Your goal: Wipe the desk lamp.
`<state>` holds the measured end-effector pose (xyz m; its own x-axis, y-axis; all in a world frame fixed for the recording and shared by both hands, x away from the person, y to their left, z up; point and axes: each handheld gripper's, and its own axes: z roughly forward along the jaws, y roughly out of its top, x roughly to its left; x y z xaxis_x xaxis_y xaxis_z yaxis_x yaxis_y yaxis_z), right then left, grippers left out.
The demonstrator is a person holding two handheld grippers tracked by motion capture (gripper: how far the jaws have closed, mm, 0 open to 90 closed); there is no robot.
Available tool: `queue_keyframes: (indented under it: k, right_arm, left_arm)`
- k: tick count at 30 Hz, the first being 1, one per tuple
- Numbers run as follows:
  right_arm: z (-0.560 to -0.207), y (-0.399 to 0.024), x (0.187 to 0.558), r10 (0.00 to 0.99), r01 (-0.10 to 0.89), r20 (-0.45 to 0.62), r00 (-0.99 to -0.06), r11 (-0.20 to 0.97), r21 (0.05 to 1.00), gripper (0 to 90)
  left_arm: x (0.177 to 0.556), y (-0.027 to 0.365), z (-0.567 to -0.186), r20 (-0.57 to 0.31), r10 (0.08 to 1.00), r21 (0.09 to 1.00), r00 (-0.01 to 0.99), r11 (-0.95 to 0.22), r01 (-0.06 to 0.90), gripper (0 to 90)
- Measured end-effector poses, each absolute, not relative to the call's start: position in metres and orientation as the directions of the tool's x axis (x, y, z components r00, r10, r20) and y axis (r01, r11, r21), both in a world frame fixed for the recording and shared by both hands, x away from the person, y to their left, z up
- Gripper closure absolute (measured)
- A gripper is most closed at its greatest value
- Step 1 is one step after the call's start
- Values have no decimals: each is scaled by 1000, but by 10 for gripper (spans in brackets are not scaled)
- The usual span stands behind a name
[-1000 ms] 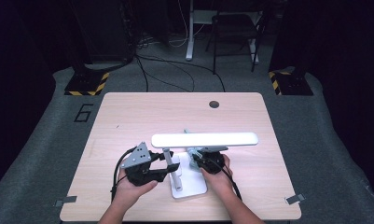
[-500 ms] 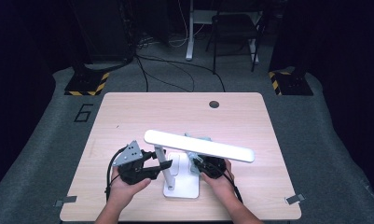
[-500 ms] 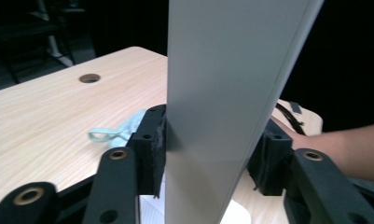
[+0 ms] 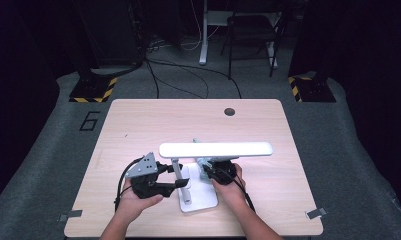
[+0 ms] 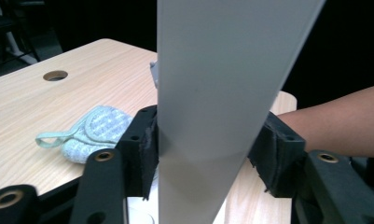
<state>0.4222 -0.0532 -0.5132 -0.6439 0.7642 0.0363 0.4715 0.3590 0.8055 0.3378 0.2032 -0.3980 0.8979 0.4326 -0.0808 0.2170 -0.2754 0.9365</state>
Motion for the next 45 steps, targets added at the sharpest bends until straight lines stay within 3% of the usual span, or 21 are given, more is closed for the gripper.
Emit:
queue_keyframes:
  k: [15,27,45]
  right_arm:
    - [-518,-75,430,816,519,32,-577,336,786,718]
    - [-519,-77,423,789,522,65,-611,340,782,749]
    - [-517,-97,345,740,488,25,-672,417,767,742]
  left_arm:
    - [330,199,-398,-41,472,937,880,-287,198,527]
    - [326,194,-399,-25,510,942,860,-275,191,533]
    - [322,191,-400,-15,545,944,838,-269,192,535]
